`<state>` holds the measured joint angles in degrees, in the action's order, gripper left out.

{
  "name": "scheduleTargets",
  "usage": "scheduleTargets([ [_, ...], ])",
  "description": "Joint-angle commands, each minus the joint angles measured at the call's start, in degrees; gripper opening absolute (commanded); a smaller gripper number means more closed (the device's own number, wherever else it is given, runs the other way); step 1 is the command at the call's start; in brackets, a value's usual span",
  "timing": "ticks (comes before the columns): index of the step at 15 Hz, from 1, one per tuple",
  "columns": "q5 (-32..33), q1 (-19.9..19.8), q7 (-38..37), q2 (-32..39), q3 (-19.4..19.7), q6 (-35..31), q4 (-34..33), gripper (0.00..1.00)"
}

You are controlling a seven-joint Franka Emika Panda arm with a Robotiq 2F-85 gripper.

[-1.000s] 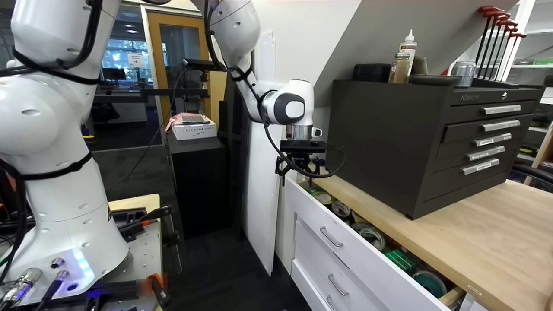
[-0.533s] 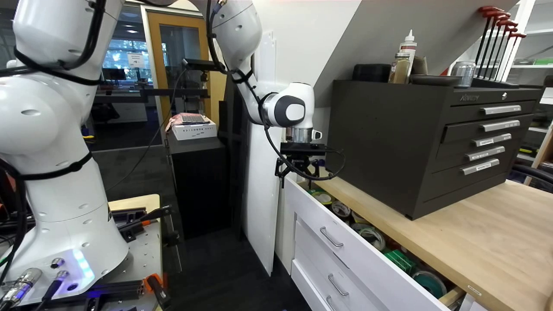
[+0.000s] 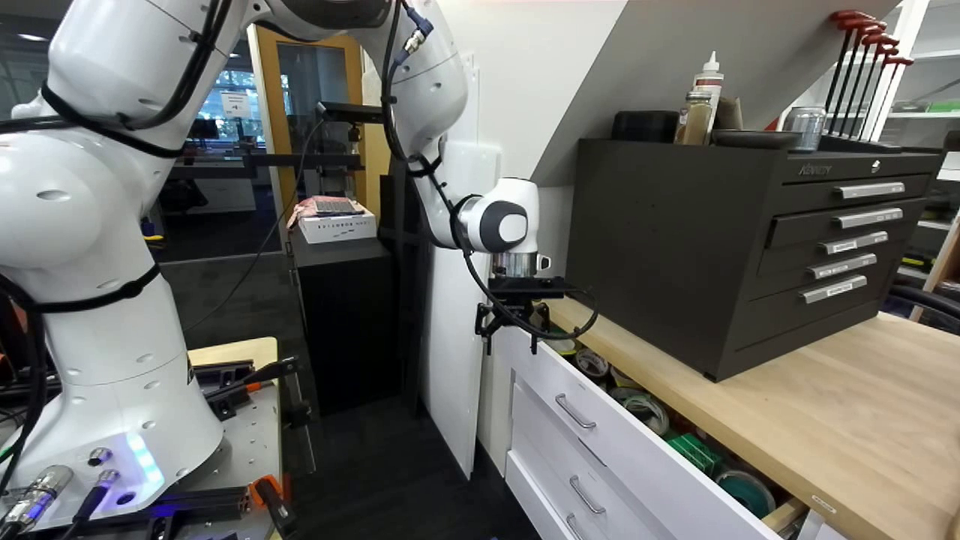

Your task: Open the top white drawer fully

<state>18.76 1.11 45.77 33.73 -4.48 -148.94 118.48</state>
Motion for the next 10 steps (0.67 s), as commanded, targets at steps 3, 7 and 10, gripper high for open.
scheduleTargets([
  [3, 6.9, 0.9, 0.7, 3.8, 1.8, -4.4, -3.6, 1.00],
  [7, 8.8, 0.2, 1.3, 5.8, 2.1, -7.8, -6.1, 1.00],
  [10, 9.1, -0.1, 2.0, 7.0, 2.4, -10.3, -7.7, 1.00],
])
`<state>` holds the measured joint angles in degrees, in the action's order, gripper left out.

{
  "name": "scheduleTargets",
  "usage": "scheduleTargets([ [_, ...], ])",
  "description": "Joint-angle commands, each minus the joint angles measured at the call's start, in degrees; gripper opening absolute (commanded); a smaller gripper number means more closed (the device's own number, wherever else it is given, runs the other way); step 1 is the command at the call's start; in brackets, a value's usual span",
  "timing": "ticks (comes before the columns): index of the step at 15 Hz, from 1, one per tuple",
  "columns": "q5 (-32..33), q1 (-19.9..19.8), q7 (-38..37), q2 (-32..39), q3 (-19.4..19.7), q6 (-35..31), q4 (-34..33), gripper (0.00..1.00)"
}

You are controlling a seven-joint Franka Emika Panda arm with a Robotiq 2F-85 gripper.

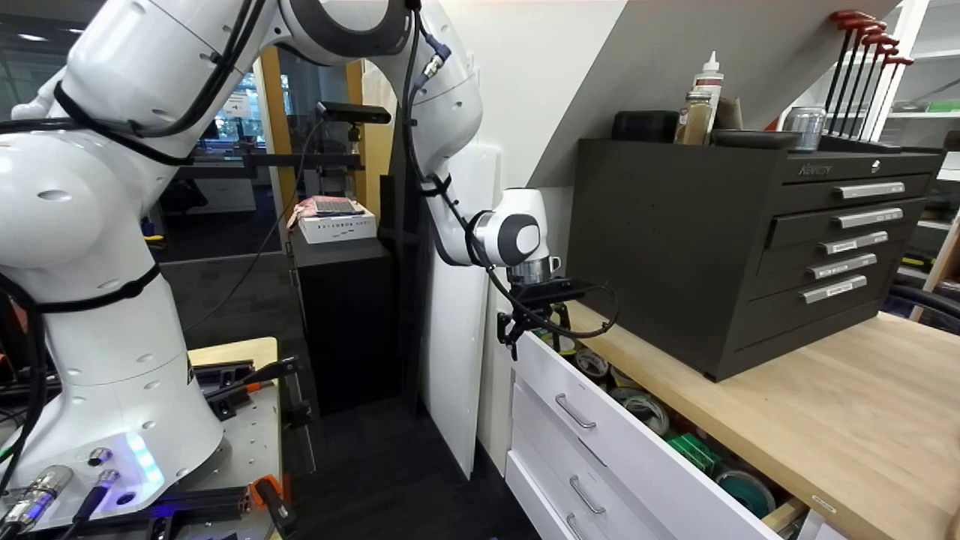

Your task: Open the top white drawer fully

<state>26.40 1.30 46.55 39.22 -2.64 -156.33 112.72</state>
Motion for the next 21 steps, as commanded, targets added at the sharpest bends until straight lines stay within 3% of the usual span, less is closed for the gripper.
scheduleTargets([
  [1, 1.3, -0.5, 1.7, 2.0, 0.5, -3.5, -2.5, 1.00],
  [21, -0.9, -2.0, 9.8, 14.8, -0.6, -1.4, -17.4, 1.00],
])
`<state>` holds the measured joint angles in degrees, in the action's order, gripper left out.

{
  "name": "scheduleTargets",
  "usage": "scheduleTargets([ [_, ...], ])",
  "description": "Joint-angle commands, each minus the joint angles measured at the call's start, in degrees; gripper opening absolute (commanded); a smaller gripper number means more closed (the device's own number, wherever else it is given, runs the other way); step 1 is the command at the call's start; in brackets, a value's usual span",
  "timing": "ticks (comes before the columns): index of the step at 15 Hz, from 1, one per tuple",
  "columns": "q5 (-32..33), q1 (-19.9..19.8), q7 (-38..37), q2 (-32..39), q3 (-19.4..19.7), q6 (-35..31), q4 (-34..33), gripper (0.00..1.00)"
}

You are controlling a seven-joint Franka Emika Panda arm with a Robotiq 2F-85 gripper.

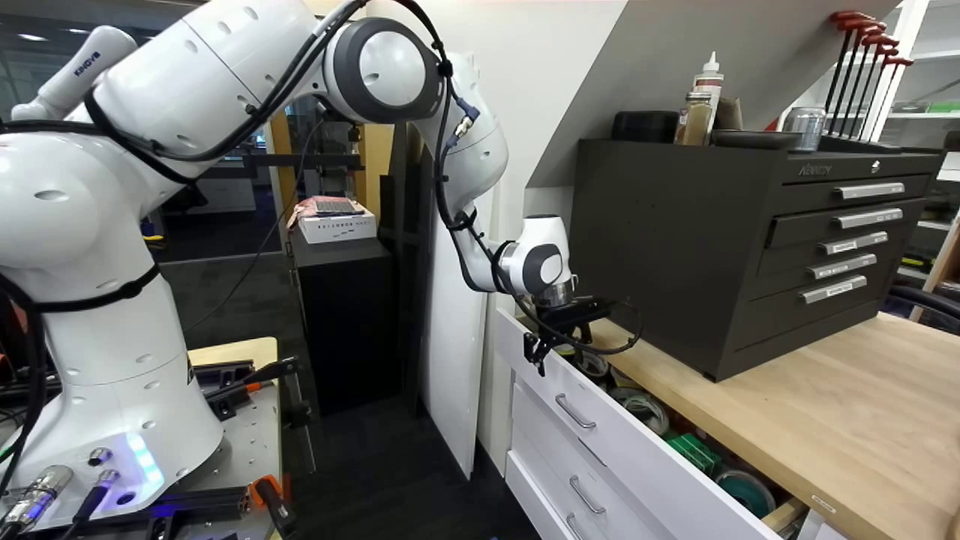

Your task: Open the top white drawer fully

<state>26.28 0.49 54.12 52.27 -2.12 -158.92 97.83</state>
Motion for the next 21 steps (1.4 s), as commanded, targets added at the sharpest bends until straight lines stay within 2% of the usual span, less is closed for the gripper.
scheduleTargets([
  [1, -0.8, -1.0, 2.2, 2.3, -1.1, 1.4, -3.0, 1.00],
  [6, -0.6, -0.6, 2.1, 5.3, -0.6, 2.0, -6.1, 1.00],
  [7, -0.7, -0.6, 2.3, 5.7, -0.7, 2.0, -6.7, 0.75],
  [9, -0.5, -0.6, 2.7, 6.1, -0.7, 1.5, -7.5, 0.68],
  [17, -0.4, -0.6, 3.2, 5.4, -0.6, 0.8, -7.6, 0.15],
  [21, -0.4, -0.3, 3.6, 4.6, -0.3, 0.0, -5.7, 0.13],
])
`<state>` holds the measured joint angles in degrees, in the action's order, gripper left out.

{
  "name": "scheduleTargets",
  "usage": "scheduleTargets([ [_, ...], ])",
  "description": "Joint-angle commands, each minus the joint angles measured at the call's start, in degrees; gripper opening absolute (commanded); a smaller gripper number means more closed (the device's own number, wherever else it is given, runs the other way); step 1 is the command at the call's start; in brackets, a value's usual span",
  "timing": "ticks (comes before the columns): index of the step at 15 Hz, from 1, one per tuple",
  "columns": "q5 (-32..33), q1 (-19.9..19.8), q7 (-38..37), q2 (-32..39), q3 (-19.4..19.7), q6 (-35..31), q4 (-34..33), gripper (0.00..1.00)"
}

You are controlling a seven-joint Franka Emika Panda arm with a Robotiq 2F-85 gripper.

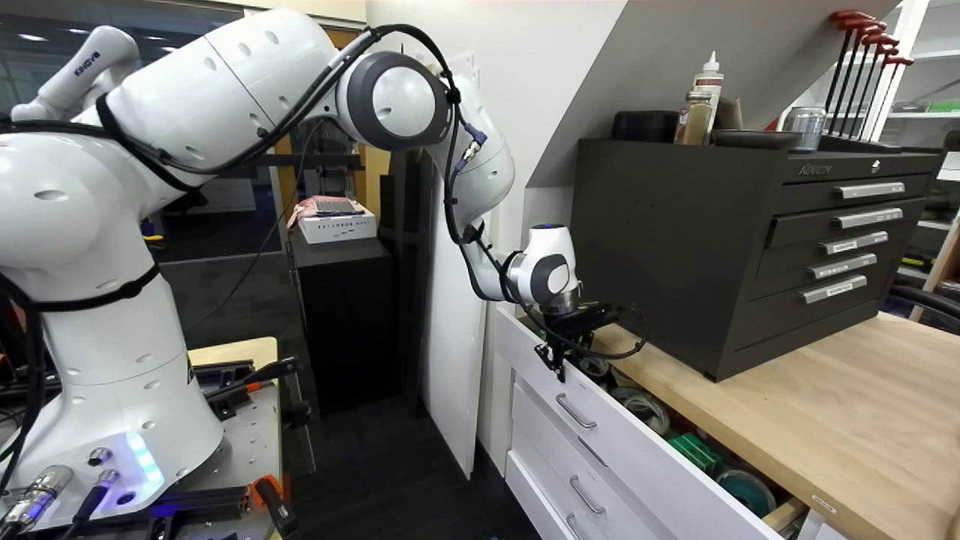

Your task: Open the top white drawer fully

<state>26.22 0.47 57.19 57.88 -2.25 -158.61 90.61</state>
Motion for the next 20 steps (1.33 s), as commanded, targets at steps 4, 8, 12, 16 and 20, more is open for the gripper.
scheduleTargets([
  [4, 0.3, 0.4, -0.4, -3.0, 0.4, -1.5, 5.8, 0.13],
  [8, 1.4, 1.2, -1.2, -6.1, 1.2, -3.8, 12.4, 0.13],
  [12, 3.8, 2.1, -1.3, -10.7, 2.1, -7.2, 22.4, 0.13],
  [16, 6.3, 2.8, -0.2, -13.5, 2.0, -9.3, 31.1, 0.13],
  [20, 8.7, 3.8, -0.2, -13.7, 1.5, -8.9, 35.5, 0.13],
])
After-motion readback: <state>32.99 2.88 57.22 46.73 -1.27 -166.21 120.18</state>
